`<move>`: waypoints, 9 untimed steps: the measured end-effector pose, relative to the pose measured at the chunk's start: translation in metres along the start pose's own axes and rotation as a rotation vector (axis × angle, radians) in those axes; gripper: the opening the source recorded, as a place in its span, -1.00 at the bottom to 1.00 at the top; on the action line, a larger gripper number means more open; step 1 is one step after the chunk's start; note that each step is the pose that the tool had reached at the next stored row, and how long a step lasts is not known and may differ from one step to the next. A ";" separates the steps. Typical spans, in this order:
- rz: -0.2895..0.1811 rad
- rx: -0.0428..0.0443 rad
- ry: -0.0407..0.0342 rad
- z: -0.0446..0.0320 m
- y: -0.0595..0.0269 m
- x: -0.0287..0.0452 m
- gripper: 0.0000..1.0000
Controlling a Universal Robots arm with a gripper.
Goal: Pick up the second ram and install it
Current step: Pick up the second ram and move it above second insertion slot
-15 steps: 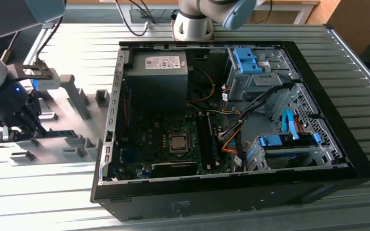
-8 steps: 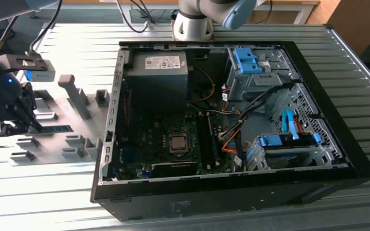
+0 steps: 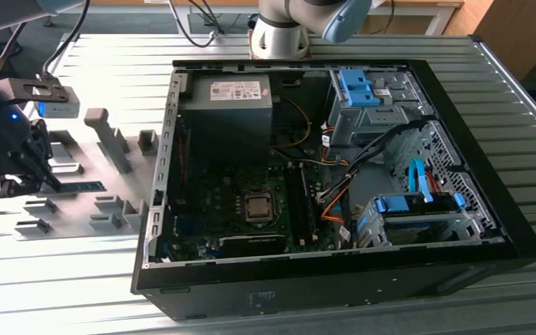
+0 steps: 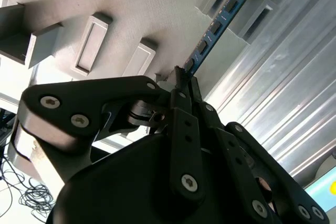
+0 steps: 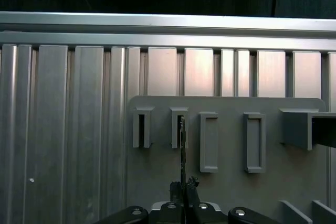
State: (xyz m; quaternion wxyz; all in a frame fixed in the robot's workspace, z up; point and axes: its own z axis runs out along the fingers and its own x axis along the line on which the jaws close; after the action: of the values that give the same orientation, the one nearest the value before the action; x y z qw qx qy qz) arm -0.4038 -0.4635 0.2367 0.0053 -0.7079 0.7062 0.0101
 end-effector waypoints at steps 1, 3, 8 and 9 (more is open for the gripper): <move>0.000 0.0000 0.0000 -0.0006 0.0000 0.0000 -0.73; 0.000 0.0002 -0.0002 -0.0020 0.0000 -0.0001 -0.73; 0.000 0.0003 -0.0003 -0.0060 0.0000 -0.0002 -0.73; 0.000 0.0002 -0.0003 -0.0067 0.0000 -0.0002 -0.73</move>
State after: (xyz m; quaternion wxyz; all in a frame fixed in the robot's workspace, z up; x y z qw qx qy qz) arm -0.4038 -0.4635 0.2434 0.0055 -0.7079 0.7062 0.0102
